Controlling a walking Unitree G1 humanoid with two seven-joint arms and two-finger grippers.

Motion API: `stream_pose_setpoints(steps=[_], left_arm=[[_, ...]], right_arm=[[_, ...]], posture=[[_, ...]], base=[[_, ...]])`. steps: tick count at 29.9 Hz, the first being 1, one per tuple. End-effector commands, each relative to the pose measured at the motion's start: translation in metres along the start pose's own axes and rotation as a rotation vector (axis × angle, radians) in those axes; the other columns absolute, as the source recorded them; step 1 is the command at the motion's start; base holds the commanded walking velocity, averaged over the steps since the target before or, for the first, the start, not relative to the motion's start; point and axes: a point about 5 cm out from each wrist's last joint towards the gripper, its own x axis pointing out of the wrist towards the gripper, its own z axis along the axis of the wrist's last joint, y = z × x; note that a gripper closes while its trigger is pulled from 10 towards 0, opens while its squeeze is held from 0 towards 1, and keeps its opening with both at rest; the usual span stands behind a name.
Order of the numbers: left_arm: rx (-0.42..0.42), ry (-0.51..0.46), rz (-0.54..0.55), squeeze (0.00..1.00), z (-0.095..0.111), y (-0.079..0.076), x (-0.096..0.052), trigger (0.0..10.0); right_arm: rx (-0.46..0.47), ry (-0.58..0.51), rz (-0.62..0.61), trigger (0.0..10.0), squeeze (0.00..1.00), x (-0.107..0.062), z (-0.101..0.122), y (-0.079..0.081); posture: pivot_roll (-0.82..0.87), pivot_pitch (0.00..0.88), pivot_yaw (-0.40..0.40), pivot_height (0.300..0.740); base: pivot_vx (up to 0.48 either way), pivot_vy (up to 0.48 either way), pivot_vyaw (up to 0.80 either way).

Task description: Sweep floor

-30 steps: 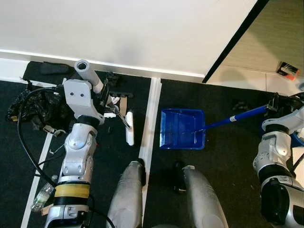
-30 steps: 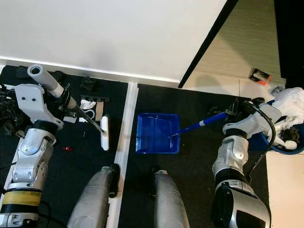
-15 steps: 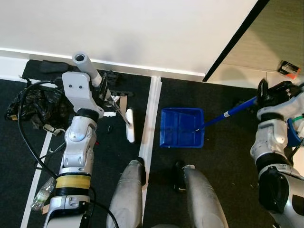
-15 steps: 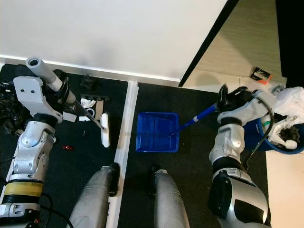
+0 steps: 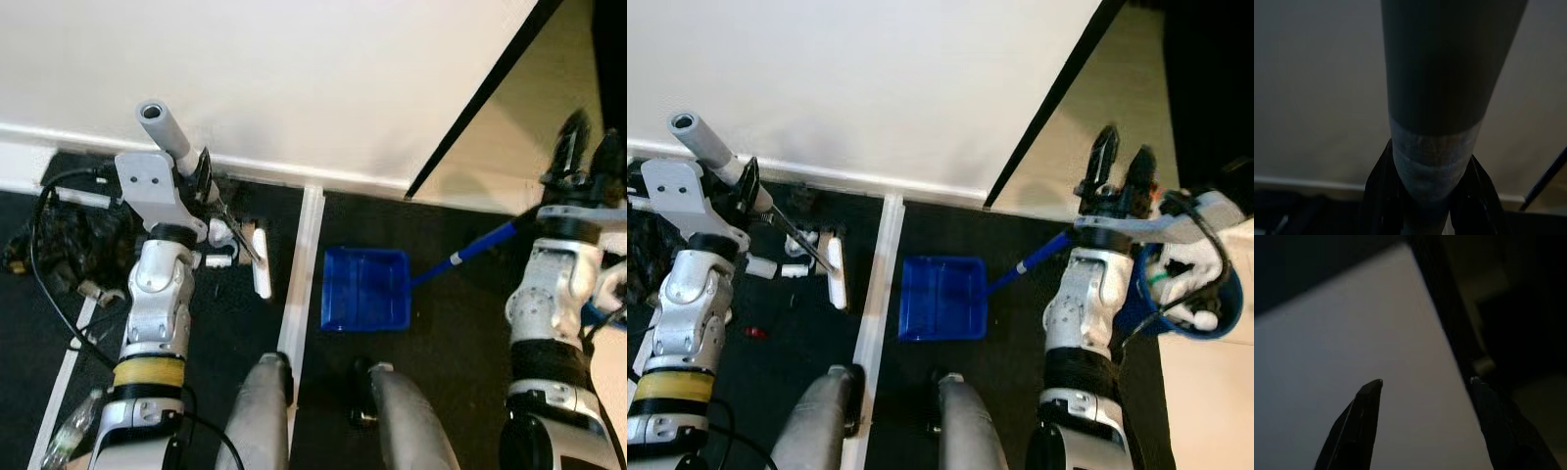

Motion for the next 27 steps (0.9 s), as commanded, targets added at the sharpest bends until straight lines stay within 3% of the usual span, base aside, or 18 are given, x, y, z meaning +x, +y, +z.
stream_pose_setpoints(steps=[1,3,4,6,7,9,10,11,13,16,18,19,21,22,24,25,26,27], left_arm=[[0.073,0.032,0.012,0.0,-0.006,0.006,-0.002,10.0],[0.204,0.207,0.006,0.0,-0.032,0.008,-0.009,10.0],[0.204,0.207,0.006,0.0,-0.032,0.008,-0.009,10.0],[0.301,0.334,-0.028,0.0,-0.054,0.006,-0.019,10.0],[0.301,0.334,-0.028,0.0,-0.054,0.006,-0.019,10.0],[0.505,0.433,-0.136,0.0,-0.065,0.007,-0.027,10.0],[0.505,0.433,-0.136,0.0,-0.065,0.007,-0.027,10.0],[0.621,0.473,-0.191,0.0,-0.066,0.012,-0.029,10.0],[0.686,0.543,-0.236,0.0,-0.068,0.02,-0.031,10.0],[0.71,0.602,-0.253,0.0,-0.068,0.027,-0.032,10.0],[0.606,0.826,-0.299,0.0,-0.088,0.029,-0.048,10.0],[0.606,0.826,-0.299,0.0,-0.088,0.029,-0.048,10.0],[0.404,0.999,-0.327,0.0,-0.122,0.01,-0.075,10.0],[0.404,0.999,-0.327,0.0,-0.122,0.01,-0.075,10.0],[0.178,1.133,-0.288,0.0,-0.149,-0.011,-0.103,10.0],[0.178,1.133,-0.288,0.0,-0.149,-0.011,-0.103,10.0],[0.074,1.198,-0.243,0.0,-0.16,-0.018,-0.118,10.0],[0.026,1.373,-0.171,0.0,-0.18,-0.026,-0.156,10.0]], right_arm=[[-0.008,0.055,-0.002,10.0,0.0,-0.01,-0.005,-0.002],[-0.072,0.305,0.054,10.0,0.0,-0.035,-0.04,-0.007],[-0.072,0.305,0.054,10.0,0.0,-0.035,-0.04,-0.007],[-0.154,0.625,0.112,10.0,0.0,-0.073,-0.076,-0.018],[-0.154,0.625,0.112,10.0,0.0,-0.073,-0.076,-0.018],[-0.277,0.904,0.114,10.0,0.0,-0.113,-0.1,-0.033],[-0.277,0.904,0.114,10.0,0.0,-0.113,-0.1,-0.033],[-0.288,0.963,0.098,10.0,0.0,-0.123,-0.104,-0.036],[-0.285,0.993,0.076,10.0,0.0,-0.129,-0.105,-0.038],[-0.268,1.007,0.06,10.0,0.0,-0.131,-0.107,-0.038],[-0.307,1.112,0.064,10.0,0.0,-0.142,-0.115,-0.042],[-0.307,1.112,0.064,10.0,0.0,-0.142,-0.115,-0.042],[-0.374,1.256,0.068,10.0,0.0,-0.161,-0.123,-0.05],[-0.374,1.256,0.068,10.0,0.0,-0.161,-0.123,-0.05],[-0.408,1.405,0.032,10.0,0.0,-0.186,-0.127,-0.058],[-0.408,1.405,0.032,10.0,0.0,-0.186,-0.127,-0.058],[-0.436,1.488,0.006,10.0,0.0,-0.199,-0.128,-0.061],[-0.446,1.626,-0.088,10.0,0.0,-0.226,-0.125,-0.068]], posture=[[0.09,0.051,-0.078,0.74],[0.09,0.033,-0.076,0.74],[0.09,0.033,-0.076,0.74],[0.09,0.012,-0.071,0.74],[0.09,0.012,-0.071,0.74],[0.1,0.0,-0.068,0.74],[0.1,0.0,-0.068,0.74],[0.11,0.0,-0.068,0.74],[0.11,0.0,-0.069,0.74],[0.12,0.0,-0.071,0.74],[0.13,0.0,-0.067,0.74],[0.13,0.0,-0.067,0.74],[0.12,0.0,-0.065,0.74],[0.12,0.0,-0.065,0.74],[0.12,0.0,-0.064,0.74],[0.12,0.0,-0.064,0.74],[0.13,0.0,-0.068,0.74],[0.12,0.0,-0.07,0.74]], base=[[0.0,0.0,0.0],[0.0,0.0,0.0],[0.0,0.0,0.0],[0.0,0.0,0.0],[0.0,0.0,0.0],[0.0,0.0,0.0],[0.0,0.0,0.0],[0.0,0.0,0.0],[0.0,0.0,0.0],[0.0,0.0,0.0],[0.0,0.0,0.0],[0.0,0.0,0.0],[0.0,0.0,0.0],[0.0,0.0,0.0],[0.0,0.0,0.0],[0.0,0.0,0.0],[0.0,0.0,0.0],[0.0,0.0,0.0]])
